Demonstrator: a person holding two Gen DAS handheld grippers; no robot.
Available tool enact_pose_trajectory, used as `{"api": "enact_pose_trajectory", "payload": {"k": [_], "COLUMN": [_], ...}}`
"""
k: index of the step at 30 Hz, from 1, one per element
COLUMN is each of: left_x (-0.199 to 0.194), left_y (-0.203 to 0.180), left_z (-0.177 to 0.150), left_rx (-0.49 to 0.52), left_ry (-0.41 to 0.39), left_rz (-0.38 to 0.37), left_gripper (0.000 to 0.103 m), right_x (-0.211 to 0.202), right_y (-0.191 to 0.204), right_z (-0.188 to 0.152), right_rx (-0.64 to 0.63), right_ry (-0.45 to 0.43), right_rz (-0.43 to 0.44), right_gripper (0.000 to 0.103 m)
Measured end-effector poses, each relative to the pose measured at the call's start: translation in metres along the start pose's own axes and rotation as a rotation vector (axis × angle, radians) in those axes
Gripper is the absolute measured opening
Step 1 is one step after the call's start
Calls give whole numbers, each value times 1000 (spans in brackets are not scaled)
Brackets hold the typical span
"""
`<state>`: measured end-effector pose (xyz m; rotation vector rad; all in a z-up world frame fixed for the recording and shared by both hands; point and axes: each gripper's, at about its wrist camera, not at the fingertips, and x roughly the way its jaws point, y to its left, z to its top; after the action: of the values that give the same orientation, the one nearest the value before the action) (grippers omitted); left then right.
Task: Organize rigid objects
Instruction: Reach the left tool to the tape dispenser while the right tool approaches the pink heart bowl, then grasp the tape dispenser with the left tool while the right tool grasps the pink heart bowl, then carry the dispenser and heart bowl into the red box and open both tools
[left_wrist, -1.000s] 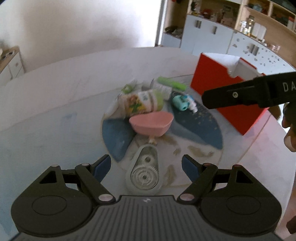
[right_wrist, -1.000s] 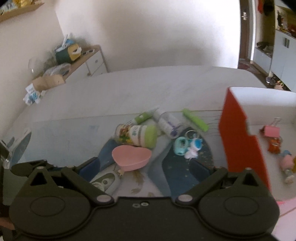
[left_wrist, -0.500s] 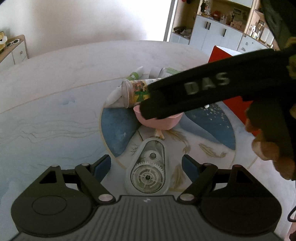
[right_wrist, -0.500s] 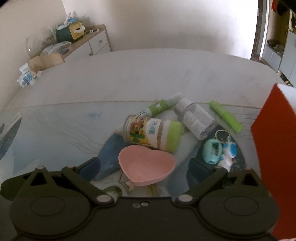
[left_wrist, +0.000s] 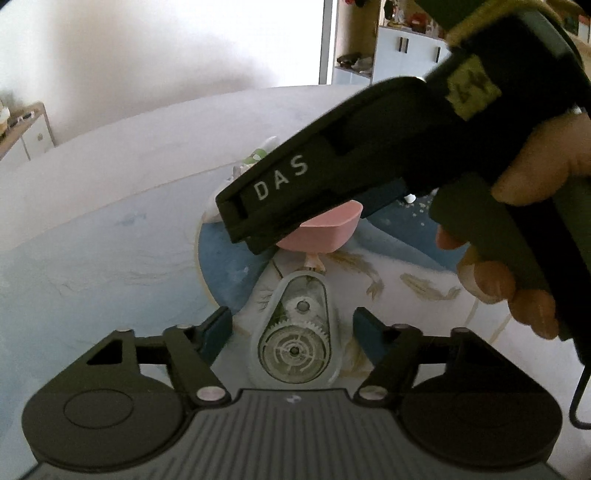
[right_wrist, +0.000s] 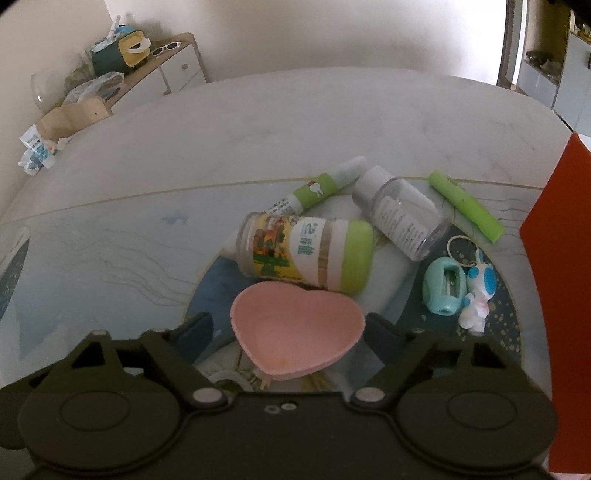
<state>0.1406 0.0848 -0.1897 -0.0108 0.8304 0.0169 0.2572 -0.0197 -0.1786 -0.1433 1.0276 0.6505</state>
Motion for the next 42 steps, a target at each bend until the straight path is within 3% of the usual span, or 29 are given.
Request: {"api": "enact_pose_trajectory", "payload": {"k": [5,18,31,42], "left_x": [-2,-6,-22,-55], "left_y": [-6,-12,-11,-17], "left_z": [-2,-6,-10,38], "left_rx": [14,2,-64,-115], "left_ry": [-8,-1,-6,-21], "left_rz": [16,14,-18,-36], "left_gripper": [50,49,49,49], "right_x": [0,-21,-89,-147], "right_y": [-1,-5,-31,-63], "right_z": [-1,-10,-20,-23], "right_rx": [6,10,23,2], "right_ry": [4,-21,-99,-165], "right_rz": [-6,12,22,25], "right_gripper": [76,74,74,74]}}
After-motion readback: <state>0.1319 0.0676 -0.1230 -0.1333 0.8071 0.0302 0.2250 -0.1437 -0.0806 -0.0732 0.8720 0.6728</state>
